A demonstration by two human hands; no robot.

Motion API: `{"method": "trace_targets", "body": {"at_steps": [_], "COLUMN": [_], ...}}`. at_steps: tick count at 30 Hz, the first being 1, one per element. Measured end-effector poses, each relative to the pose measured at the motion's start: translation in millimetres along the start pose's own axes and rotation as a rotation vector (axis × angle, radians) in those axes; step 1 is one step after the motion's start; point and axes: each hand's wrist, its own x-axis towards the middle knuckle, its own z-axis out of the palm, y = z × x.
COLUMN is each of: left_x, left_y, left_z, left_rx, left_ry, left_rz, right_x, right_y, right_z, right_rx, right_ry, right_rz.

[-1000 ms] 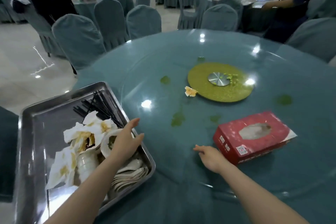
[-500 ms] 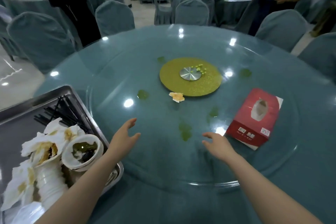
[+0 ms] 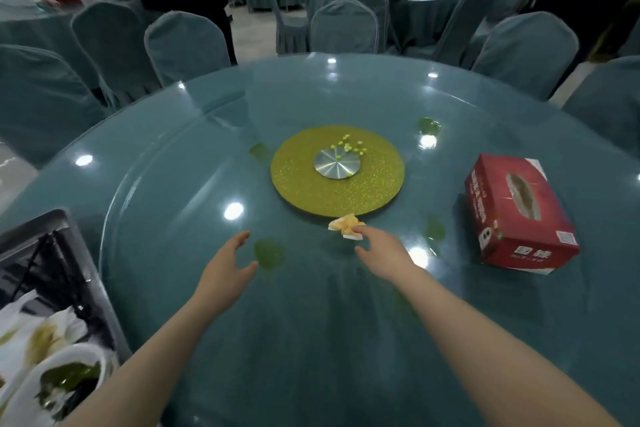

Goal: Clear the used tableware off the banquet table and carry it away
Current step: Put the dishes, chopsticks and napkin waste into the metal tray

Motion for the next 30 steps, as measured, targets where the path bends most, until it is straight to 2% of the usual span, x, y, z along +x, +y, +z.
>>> {"method": "trace_targets", "body": {"at_steps": [3, 5, 7, 10, 13, 16, 18, 22, 27, 30], "left_x": [36.1, 61.6, 88.1, 129.9, 168.5, 202.4, 222.0, 259.5, 294.5, 305.3], "left_y": [12.1, 18.9, 24.5, 33.8, 43.8, 52.8, 56.1, 50.9, 15.7, -13.8], "left_z": [12.7, 19.6, 26.2, 37.3, 54.5, 71.1, 77.7, 75.3, 39.9, 11.3], "left_rx": [0.032, 0.062, 0.085, 0.102, 0.102, 0.115, 0.134, 0.273, 0.367, 0.437], "left_ry": [-0.002, -0.008, -0.014, -0.007, -0.002, -0.001, -0.001, 0.002, 0.077, 0.124], "left_rz": [0.013, 0.027, 0.063, 0.123, 0.179, 0.233, 0.269, 0.323, 0.226, 0.136], "right_x": [41.8, 68.1, 90.8, 118.1, 149.2, 189.8, 218.3, 268.9, 312.8, 333.6], "right_y": [3.9, 12.5, 27.4, 52.6, 68.6, 69.7, 64.0, 42.7, 25.3, 17.0], "right_z": [5.5, 11.1, 12.9, 5.5, -6.5, -16.1, -13.6, 8.6, 21.0, 18.4], "right_rx": [-0.073, -0.175, -0.257, -0.267, -0.077, 0.072, 0.109, 0.060, -0.217, -0.243], "right_ry": [-0.006, -0.065, -0.045, 0.131, 0.310, 0.448, 0.414, 0.237, 0.170, 0.141], "right_rz": [-0.088, -0.098, -0.089, -0.046, 0.062, 0.076, 0.089, 0.094, 0.060, 0.032]}}
